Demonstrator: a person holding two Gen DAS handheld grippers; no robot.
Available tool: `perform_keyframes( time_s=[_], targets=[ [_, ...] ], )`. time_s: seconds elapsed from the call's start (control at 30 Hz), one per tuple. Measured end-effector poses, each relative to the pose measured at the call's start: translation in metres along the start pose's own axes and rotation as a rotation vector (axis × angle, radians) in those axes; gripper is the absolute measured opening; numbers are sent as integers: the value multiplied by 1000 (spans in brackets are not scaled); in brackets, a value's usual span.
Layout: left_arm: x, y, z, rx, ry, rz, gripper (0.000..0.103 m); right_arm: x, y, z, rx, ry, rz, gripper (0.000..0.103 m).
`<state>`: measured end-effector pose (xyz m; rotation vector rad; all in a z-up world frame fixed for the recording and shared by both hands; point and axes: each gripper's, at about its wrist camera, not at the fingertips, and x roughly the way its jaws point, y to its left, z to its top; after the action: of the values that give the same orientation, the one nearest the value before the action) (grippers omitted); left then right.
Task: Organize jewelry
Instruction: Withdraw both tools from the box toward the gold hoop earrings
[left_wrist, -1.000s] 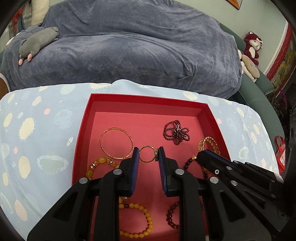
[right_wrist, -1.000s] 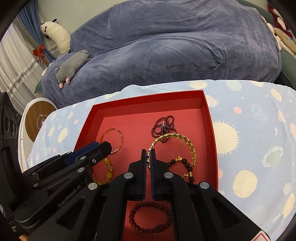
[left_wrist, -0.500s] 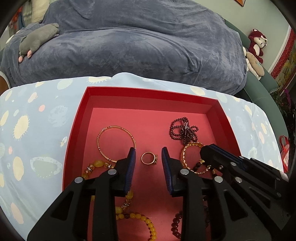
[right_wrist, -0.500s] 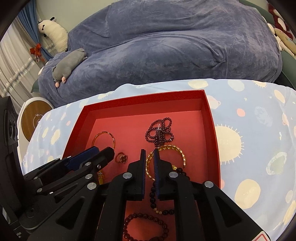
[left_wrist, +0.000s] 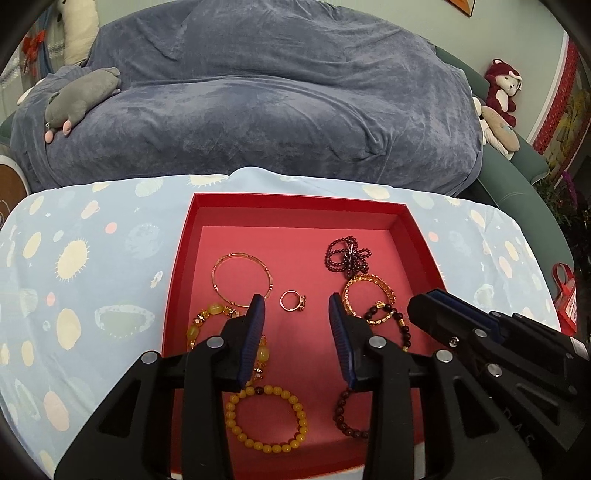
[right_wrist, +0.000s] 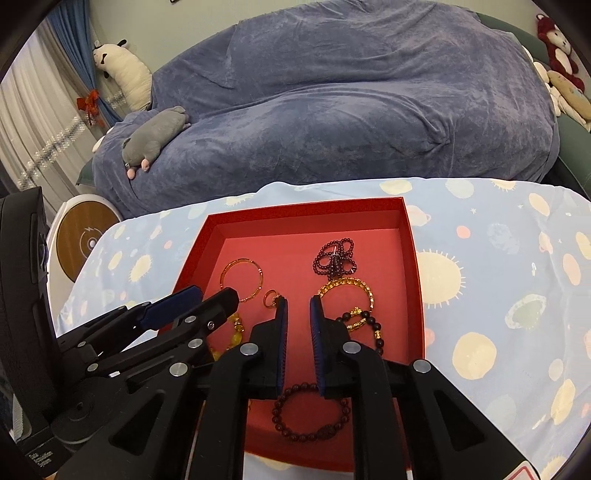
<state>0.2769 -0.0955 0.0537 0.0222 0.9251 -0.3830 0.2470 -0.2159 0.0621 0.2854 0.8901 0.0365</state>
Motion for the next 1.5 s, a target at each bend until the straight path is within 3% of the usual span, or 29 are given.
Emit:
perform_keyframes(
  time_s=[0.27,0.43,0.67,0.97,1.1,1.17,1.5],
  targets=[
    [-52,-7,-24,16,-29,-14,35,-56,14,-26,-21,-32,3,16],
    [-81,-2,-56,7,-29,-12,41,-83,18,-58,-24,-30,-8,18],
    [-105,12,-111,-20,13,18,41,-104,18,-117,-19,17,-29,18],
    [-114,28,-177,-53,72,85,41,-106,24,-188,-28,115,-45,18],
    [-116,27,-202,-14,78,132,46,-102,30,-211,-41,147,-41,20],
    [-118,28,-212,-14,80,141,50,-99,34,-219,-49,156,-41,24],
    [-122,47,-232,-64,88,169,51,-78,52,-235,-90,193,-42,25]
  ],
)
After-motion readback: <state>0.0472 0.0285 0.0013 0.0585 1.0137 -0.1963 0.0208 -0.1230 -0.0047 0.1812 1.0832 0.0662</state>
